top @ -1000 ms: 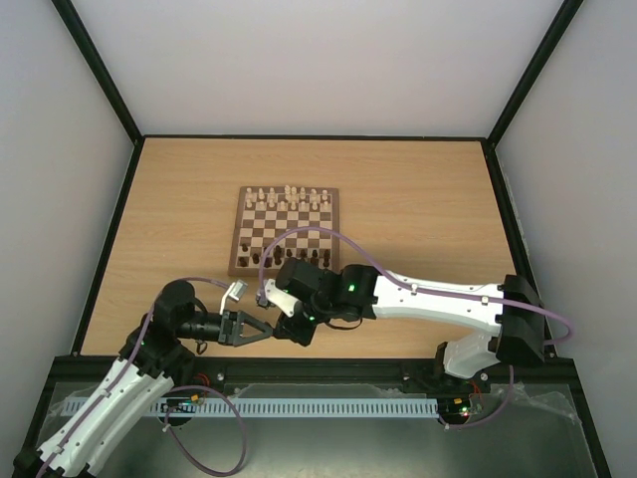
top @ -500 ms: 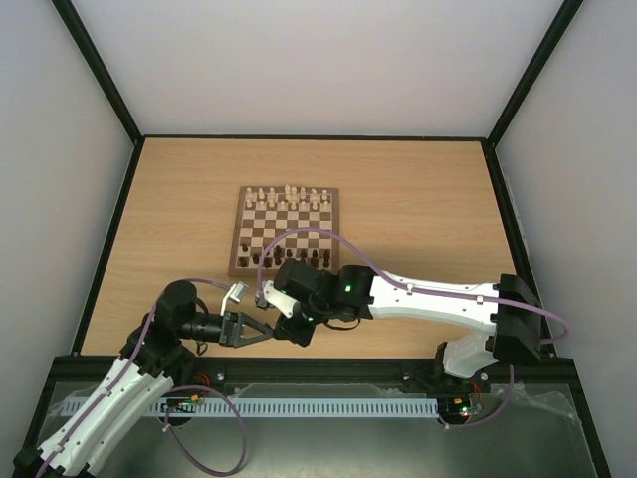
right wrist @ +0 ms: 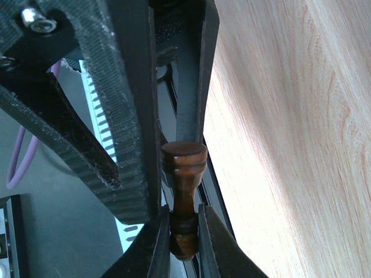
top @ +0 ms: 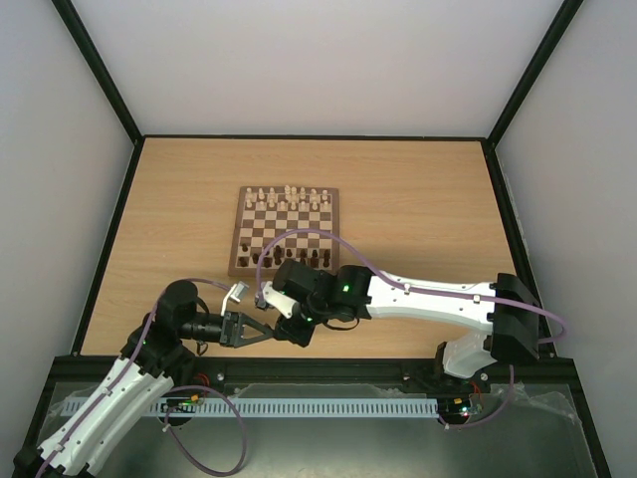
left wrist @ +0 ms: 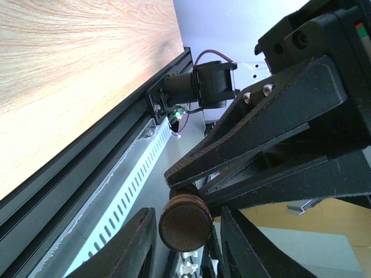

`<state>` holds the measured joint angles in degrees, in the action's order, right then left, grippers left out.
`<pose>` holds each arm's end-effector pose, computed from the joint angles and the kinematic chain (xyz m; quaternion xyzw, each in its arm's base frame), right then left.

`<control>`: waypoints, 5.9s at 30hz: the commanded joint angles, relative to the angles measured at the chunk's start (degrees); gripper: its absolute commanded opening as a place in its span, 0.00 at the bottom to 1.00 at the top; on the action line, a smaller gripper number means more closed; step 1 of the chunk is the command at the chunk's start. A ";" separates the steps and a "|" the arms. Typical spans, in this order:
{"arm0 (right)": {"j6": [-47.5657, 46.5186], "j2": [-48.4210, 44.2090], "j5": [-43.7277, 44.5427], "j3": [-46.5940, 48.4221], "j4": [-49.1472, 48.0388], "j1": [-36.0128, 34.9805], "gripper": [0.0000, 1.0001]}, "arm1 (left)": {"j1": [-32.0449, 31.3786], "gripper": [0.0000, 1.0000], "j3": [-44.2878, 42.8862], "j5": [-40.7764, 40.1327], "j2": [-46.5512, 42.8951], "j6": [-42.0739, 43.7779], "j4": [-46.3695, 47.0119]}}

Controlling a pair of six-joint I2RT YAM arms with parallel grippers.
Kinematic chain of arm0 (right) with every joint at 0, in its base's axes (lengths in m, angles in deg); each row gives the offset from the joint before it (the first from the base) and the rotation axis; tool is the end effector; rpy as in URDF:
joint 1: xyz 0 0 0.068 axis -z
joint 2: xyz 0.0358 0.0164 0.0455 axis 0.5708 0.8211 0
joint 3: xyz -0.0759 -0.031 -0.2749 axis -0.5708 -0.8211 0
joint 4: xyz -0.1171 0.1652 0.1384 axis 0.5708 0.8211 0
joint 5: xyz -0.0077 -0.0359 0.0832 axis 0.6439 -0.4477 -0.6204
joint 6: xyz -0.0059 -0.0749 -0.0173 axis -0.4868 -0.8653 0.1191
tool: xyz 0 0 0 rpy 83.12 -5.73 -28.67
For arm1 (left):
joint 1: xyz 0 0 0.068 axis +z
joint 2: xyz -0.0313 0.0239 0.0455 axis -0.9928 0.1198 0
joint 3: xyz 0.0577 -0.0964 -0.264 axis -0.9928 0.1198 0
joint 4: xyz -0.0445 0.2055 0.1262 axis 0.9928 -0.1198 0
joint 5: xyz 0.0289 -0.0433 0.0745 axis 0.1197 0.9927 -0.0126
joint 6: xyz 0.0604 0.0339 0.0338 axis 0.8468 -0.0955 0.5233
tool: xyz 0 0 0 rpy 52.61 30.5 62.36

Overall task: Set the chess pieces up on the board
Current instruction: Place the chess piece on the chessboard.

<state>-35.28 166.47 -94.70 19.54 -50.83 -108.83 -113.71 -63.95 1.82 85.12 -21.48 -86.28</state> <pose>0.0769 0.3240 0.2826 -0.5293 0.7486 0.3359 0.2159 0.0411 -0.0905 0.1922 0.1255 0.7494 -0.6447 0.0837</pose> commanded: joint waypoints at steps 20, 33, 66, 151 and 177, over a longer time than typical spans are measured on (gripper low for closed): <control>3.65 -2.10 6.53 0.35 0.70 1.76 0.48 | -0.08 0.02 -2.12 -5.18 1.12 0.13 1.22; 22.38 -18.31 -7.38 -11.95 -16.38 28.86 0.63 | -0.07 0.02 -8.06 -17.05 9.15 -4.61 16.58; 67.19 -5.76 -32.84 -20.58 -77.98 29.26 0.45 | -0.02 0.03 -6.88 -33.16 11.55 -19.81 36.01; 9.83 31.06 29.82 36.98 26.80 14.00 0.05 | 4.08 0.80 -25.65 -59.91 14.86 13.76 -12.75; 6.46 35.96 24.10 34.49 22.31 18.34 0.08 | 6.84 0.80 -25.74 -56.34 16.52 14.56 -11.19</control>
<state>-27.87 201.07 -70.02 54.77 -29.56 -90.84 -107.35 -90.00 -55.40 101.56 -7.93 -98.97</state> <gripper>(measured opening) 0.100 0.803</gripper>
